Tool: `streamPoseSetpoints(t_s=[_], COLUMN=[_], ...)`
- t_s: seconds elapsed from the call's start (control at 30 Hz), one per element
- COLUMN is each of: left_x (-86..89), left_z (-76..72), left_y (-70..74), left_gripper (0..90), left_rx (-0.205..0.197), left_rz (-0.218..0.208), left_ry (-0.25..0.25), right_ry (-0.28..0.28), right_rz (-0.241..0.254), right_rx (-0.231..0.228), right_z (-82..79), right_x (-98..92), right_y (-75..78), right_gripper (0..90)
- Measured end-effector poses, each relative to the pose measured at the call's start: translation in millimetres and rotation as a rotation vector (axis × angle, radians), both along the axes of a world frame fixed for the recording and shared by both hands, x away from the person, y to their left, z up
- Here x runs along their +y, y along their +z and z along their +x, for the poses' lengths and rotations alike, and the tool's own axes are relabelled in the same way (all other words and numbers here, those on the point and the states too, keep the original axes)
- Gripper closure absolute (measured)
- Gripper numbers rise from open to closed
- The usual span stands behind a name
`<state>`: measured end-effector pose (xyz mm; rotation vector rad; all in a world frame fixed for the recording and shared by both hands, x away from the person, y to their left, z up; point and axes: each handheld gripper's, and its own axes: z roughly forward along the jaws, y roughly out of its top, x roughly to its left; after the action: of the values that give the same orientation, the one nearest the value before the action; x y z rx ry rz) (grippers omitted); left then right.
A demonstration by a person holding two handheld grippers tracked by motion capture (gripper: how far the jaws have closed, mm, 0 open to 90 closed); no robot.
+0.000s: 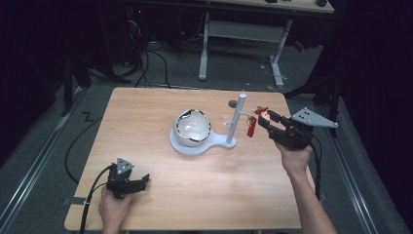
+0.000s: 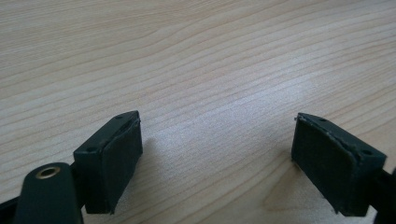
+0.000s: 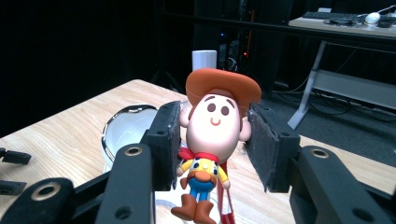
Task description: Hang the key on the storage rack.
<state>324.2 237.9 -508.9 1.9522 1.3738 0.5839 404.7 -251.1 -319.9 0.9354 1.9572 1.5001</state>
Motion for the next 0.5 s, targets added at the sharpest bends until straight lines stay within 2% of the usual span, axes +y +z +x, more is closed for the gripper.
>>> streamPoseSetpoints(t_s=[0.3,0.5], left_x=[0.1,0.2], left_z=[0.0,0.0], left_y=[0.0,0.0], left_gripper=[16.7,16.8], left_rx=[0.001,0.000], left_rz=[-0.001,-0.001], left_ry=[-0.001,-0.001], right_ry=[0.019,0.010], right_rz=[-0.027,-0.019], right_rx=[0.009,0.023], right_z=[7.6,14.3], right_x=[14.1,15.9], right_y=[1.5,0.0], right_gripper=[56.5,56.5])
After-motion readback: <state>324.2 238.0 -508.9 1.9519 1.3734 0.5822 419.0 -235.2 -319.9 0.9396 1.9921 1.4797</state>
